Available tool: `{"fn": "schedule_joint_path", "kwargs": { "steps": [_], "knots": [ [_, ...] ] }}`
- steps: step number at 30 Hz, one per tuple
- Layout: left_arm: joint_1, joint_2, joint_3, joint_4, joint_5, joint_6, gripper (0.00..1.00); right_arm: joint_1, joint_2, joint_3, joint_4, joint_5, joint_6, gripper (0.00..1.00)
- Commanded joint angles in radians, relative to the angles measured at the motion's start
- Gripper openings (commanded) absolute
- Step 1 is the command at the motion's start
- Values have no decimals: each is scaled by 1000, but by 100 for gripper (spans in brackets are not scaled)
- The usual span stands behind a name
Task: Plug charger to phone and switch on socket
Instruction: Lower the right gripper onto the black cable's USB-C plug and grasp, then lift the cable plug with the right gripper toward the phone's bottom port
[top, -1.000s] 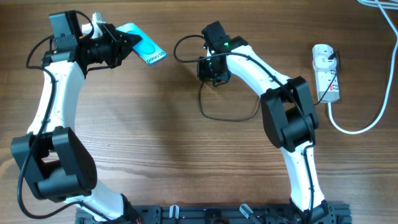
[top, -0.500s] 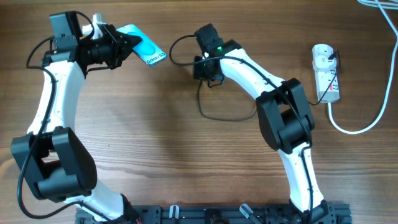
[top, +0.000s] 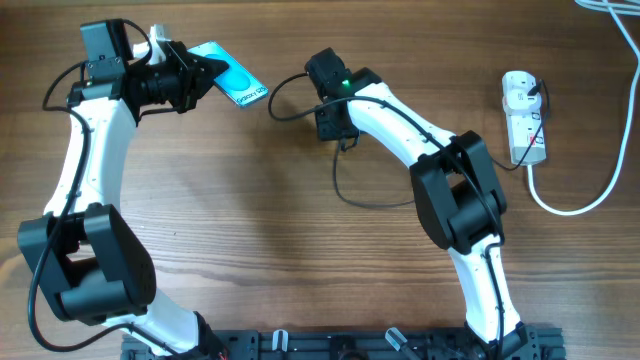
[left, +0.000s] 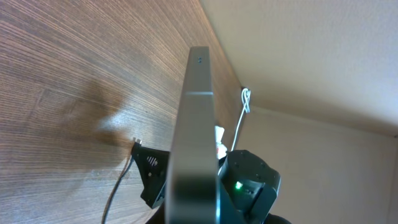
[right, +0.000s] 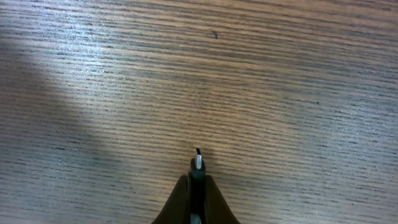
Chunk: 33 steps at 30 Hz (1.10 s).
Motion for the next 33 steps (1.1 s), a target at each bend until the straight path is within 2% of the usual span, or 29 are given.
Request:
{"fn": "schedule_joint_path", "kwargs": {
  "steps": [1,6,8,13,15,17,21,24,28,33],
  "knots": [
    [3,-22,7,2,13,-3,4,6,-18,-66,-21,-22,3,4],
    [3,-22,7,2,13,-3,4,5,-18,-132,-18,-70,10,6],
    [3,-22,7,2,13,-3,4,5,-18,-134,-20,-77,10,11],
    [3,-22,7,-4,13,-3,4,5,-18,-134,-43,-92,33,15],
    [3,-22,7,-5,13,-3,4,5,-18,-134,-43,-92,33,14],
    [2,-22,7,-5,13,-3,4,5,-18,-134,-36,-92,55,5],
    [3,-22,7,-5,13,-3,4,3,-24,-132,-12,-117,80,4],
    [3,-22,7,-5,13,-3,4,-37,-90,-132,14,-333,-8,4],
    [3,-22,7,-4,52,-2,4,-132,-278,-132,19,-645,-142,4],
    [2,-22,7,30,148,2,4,-243,-536,-134,-93,-882,-304,4]
  ]
}}
